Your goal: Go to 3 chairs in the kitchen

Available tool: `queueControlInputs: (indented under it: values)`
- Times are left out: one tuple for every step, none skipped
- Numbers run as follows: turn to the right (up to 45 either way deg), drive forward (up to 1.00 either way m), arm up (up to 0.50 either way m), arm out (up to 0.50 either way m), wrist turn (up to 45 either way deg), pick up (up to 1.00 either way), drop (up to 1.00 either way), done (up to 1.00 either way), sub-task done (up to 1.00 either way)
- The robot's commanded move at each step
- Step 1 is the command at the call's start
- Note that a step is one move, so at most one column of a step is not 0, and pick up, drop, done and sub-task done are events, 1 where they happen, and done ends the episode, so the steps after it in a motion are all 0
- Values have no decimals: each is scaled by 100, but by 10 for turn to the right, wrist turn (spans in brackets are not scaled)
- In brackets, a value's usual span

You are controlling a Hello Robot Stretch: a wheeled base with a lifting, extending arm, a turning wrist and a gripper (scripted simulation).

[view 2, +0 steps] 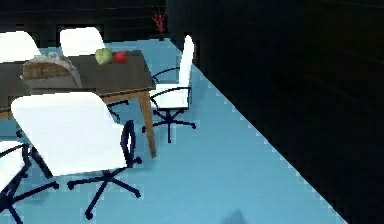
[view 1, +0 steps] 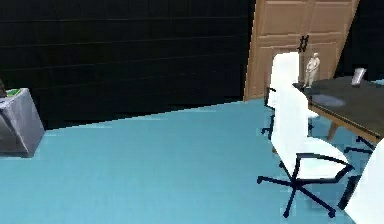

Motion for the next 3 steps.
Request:
queueControlInputs:
  values:
    - [450,0,0,0,0,0,0,0,0]
    - [60,0,0,0,0,0,0,0,0]
    - [0,40,0,0,0,0,0,0,0]
